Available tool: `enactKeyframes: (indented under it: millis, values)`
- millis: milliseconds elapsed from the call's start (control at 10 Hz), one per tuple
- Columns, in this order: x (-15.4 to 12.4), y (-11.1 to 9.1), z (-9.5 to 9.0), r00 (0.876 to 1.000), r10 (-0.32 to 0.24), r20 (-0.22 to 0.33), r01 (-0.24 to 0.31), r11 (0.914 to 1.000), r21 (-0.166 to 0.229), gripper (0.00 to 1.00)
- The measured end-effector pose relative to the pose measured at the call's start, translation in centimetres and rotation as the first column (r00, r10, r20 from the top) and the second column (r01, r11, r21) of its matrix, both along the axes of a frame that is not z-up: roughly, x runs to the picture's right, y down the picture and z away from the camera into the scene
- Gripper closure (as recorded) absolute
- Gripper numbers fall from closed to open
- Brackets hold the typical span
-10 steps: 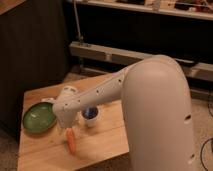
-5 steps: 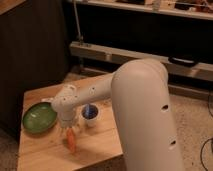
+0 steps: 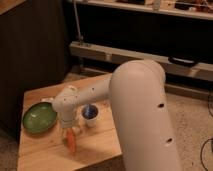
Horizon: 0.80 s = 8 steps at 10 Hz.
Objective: Place the pepper in the ceramic bowl
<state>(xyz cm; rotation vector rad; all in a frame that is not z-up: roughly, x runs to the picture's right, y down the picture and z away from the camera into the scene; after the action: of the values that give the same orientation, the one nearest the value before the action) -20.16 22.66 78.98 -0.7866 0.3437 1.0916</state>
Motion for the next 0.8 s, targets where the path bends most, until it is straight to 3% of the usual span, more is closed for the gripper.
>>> enactKeyframes:
  millis: [700,800]
  values:
    - [-1.7,1.1,1.0,1.000,-0.028,0.000,0.028,0.9996,-0.007,0.36]
    - [-1.7,1.2,1.2,1.000,-0.028,-0.007,0.028,0.9996,-0.005,0.41]
